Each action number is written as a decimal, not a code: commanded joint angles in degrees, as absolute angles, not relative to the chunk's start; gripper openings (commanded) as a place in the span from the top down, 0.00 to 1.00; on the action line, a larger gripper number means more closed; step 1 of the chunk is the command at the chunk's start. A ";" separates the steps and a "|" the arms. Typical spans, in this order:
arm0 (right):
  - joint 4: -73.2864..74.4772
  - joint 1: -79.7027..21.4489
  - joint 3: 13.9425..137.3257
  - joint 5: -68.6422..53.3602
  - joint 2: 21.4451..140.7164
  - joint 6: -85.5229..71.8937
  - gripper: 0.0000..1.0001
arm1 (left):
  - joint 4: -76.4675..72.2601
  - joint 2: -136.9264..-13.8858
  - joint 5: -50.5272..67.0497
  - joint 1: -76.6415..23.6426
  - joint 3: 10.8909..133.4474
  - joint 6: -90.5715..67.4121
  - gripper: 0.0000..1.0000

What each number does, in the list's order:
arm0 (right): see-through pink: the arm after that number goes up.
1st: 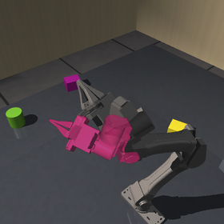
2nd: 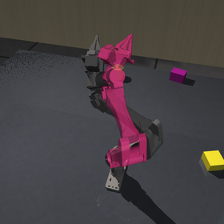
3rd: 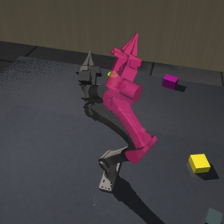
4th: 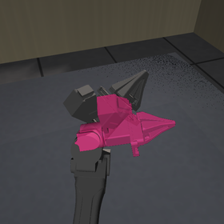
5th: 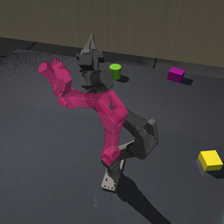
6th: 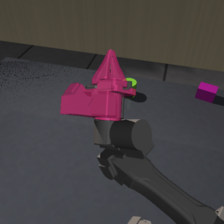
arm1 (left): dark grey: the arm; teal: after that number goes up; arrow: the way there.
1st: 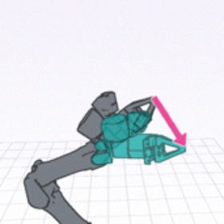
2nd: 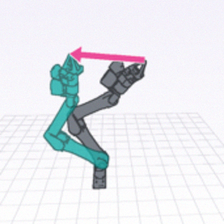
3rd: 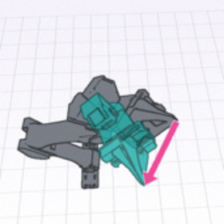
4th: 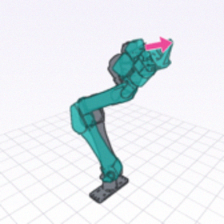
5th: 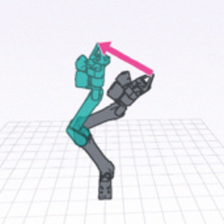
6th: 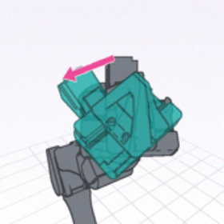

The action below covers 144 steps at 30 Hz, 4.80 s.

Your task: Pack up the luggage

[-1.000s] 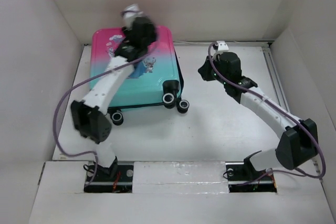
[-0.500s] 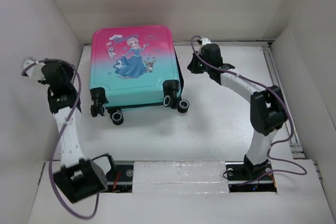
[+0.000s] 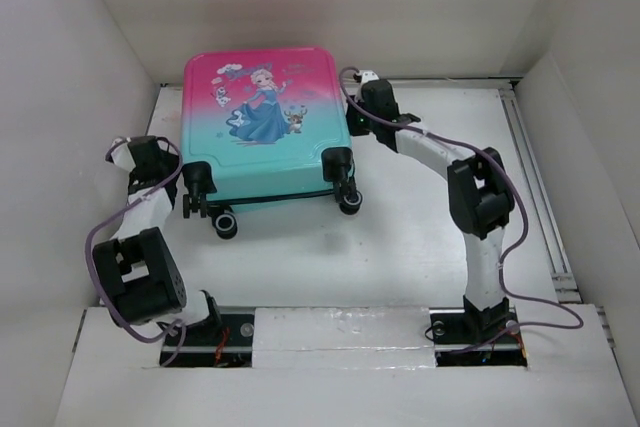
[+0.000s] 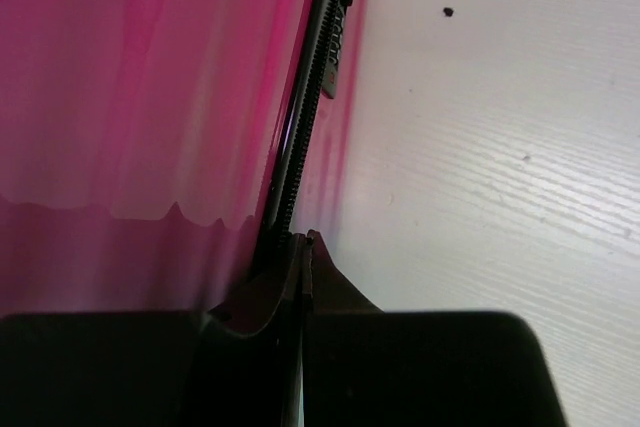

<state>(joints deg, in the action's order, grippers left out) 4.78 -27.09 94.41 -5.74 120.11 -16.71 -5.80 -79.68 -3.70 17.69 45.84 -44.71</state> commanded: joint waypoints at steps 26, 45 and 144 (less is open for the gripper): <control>6.76 -18.64 83.46 -8.00 100.87 -13.01 0.99 | -4.06 -56.95 -28.45 -55.89 29.67 -60.73 0.55; 14.75 -16.08 73.83 5.45 70.32 -12.39 0.31 | -18.54 -56.42 -44.05 -44.31 49.03 -36.22 0.00; 2.20 -16.96 57.15 -8.36 72.26 -21.44 1.00 | -18.54 -71.91 -48.08 -70.05 37.71 -42.63 0.67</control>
